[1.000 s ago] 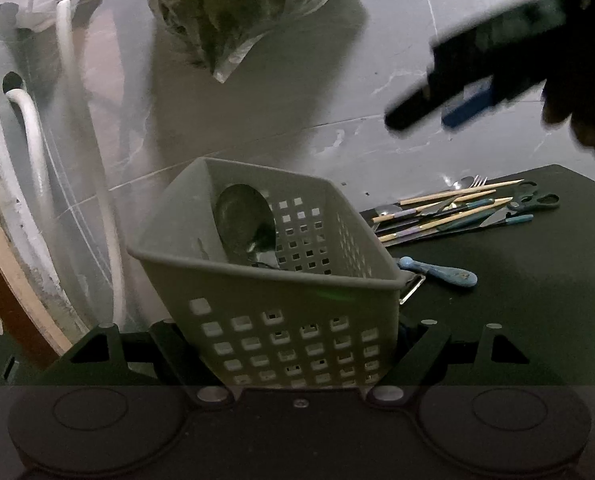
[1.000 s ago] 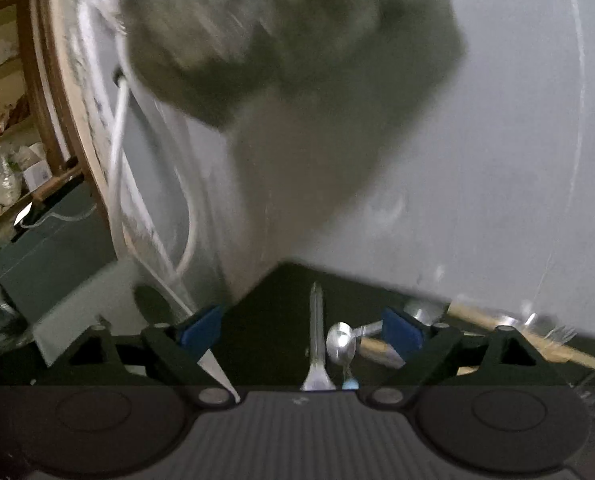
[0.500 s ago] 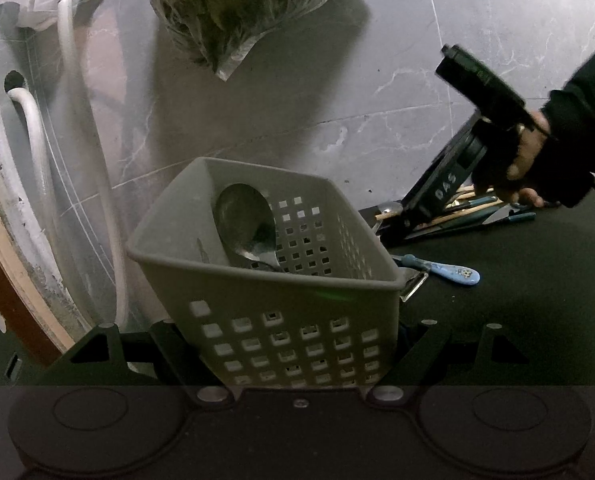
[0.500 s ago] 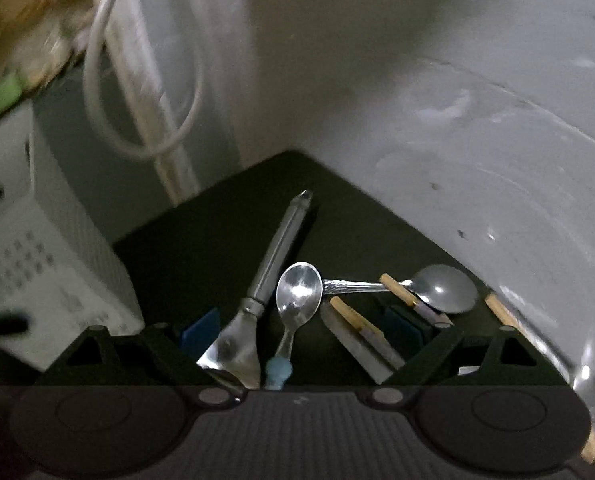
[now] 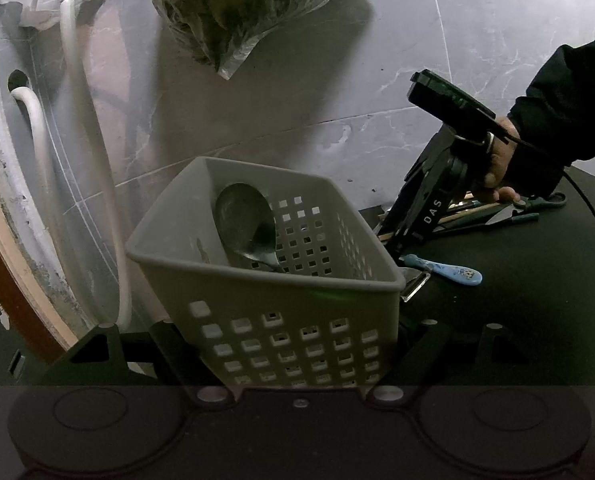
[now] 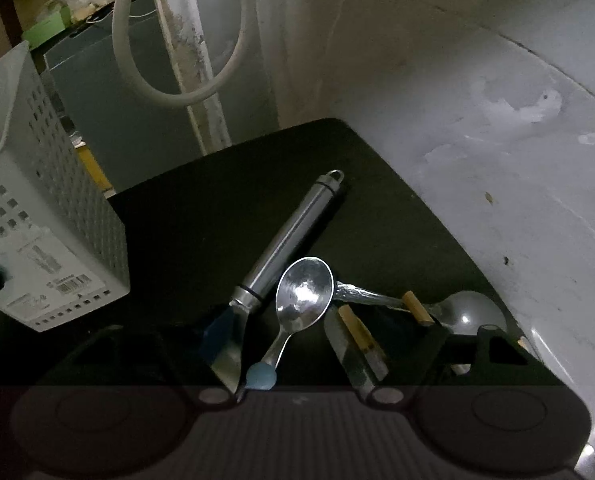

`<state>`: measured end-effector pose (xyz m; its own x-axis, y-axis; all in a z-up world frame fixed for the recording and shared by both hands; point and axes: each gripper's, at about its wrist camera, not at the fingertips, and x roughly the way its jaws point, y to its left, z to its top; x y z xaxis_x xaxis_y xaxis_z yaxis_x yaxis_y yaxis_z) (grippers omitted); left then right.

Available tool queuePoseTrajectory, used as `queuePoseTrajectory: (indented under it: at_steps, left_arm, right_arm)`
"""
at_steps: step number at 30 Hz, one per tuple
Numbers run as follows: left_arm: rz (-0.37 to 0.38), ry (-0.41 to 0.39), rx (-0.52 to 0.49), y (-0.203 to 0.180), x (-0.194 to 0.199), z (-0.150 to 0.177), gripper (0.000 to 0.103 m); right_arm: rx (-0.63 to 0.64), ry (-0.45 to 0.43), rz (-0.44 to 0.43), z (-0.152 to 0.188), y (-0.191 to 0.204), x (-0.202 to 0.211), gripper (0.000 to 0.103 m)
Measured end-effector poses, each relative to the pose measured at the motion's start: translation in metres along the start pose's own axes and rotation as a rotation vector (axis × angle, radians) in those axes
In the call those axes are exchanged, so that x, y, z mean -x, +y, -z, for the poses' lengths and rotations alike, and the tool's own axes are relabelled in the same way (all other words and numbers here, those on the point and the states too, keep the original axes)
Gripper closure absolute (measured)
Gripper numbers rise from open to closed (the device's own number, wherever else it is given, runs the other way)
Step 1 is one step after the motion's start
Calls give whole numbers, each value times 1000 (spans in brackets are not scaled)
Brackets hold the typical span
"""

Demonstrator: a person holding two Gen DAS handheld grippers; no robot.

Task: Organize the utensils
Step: 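Grasp the blue-handled spoon from the pile with the right gripper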

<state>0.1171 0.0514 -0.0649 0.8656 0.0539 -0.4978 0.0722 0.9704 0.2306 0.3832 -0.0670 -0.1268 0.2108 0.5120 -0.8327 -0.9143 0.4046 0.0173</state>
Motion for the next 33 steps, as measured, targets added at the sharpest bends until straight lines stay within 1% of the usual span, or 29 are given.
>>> queuePoseTrajectory:
  at_steps: [3, 5, 7, 9, 11, 13, 15, 16, 17, 23, 25, 27, 28, 29, 33]
  left_arm:
    - [0, -1, 1, 1, 0, 0, 21]
    - [-2, -1, 2, 1, 0, 0, 21]
    - [-3, 0, 3, 1, 0, 0, 21]
    - [-3, 0, 3, 1, -1, 0, 21]
    - [-3, 0, 3, 1, -1, 0, 21]
    - [-3, 0, 2, 1, -1, 0, 21]
    - [-3, 0, 3, 1, -1, 0, 21]
    - [-3, 0, 3, 1, -1, 0, 21]
    - [-3, 0, 3, 1, -1, 0, 21]
    - [-3, 0, 3, 1, -1, -1, 21]
    - [-2, -1, 2, 1, -2, -1, 21]
    - [0, -1, 1, 1, -1, 0, 21]
    - [1, -1, 1, 2, -2, 0, 21]
    - [1, -1, 1, 2, -2, 0, 21]
    - [-1, -1, 1, 2, -2, -1, 21]
  right_arm:
    - [-3, -5, -30, -1, -4, 3, 35]
    - [-2, -11, -41, -4, -7, 3, 45]
    - [-5, -13, -52, -6, -10, 2, 51]
    - [-9, -12, -65, -8, -13, 1, 54]
    - [-15, -10, -83, -10, -15, 0, 60]
    - [-16, -11, -87, -11, -16, -1, 61]
    - [-18, -13, -90, -11, -16, -3, 66]
    - [-20, -16, -90, -12, -15, -3, 79]
    - [-18, -10, -75, -12, -14, -4, 88]
    - [-33, -14, -62, -6, -13, -2, 89]
    - [-41, -16, -68, -5, -13, -2, 87]
    - [-48, -14, -85, -5, -13, -2, 77]
    - [-53, -15, -97, -5, -14, -1, 66]
    - [-53, -17, -100, -5, -13, -2, 63]
    - [-24, -13, -89, -8, -9, -3, 63]
